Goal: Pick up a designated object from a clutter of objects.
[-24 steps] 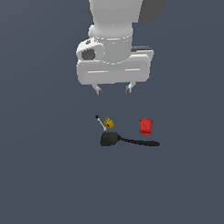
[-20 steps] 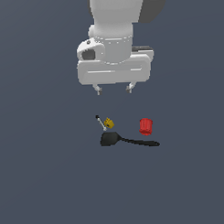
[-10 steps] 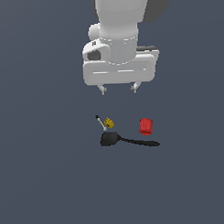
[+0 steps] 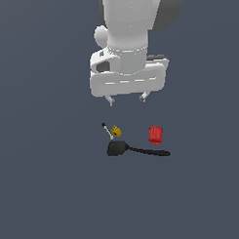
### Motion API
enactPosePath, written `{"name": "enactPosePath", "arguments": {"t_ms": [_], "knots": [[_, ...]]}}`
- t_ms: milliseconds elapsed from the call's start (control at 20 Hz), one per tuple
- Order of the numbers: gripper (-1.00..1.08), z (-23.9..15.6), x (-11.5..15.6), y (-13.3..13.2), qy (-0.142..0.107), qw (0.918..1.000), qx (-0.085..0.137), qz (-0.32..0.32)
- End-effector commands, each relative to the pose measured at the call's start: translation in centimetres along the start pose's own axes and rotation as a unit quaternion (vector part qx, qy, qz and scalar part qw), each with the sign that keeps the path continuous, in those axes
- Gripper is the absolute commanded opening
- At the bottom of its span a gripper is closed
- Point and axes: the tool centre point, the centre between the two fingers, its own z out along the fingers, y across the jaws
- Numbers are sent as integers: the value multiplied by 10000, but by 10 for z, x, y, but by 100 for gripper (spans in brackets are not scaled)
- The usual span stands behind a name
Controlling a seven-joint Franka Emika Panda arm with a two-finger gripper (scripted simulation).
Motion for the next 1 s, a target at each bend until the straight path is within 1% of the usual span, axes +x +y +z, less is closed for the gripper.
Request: {"name": "enactPosePath", "arguments": {"t_ms": [0, 250, 450, 700, 950], "knots": [[100, 7, 2, -1, -13, 9998, -15, -186], [100, 28, 7, -3, -45, 9974, -52, -712], [100, 49, 11, -6, -81, 9919, -81, -1264], [100, 78, 16, -11, -130, 9796, -106, -2005], [100, 108, 19, -16, -178, 9615, -112, -2739]]}}
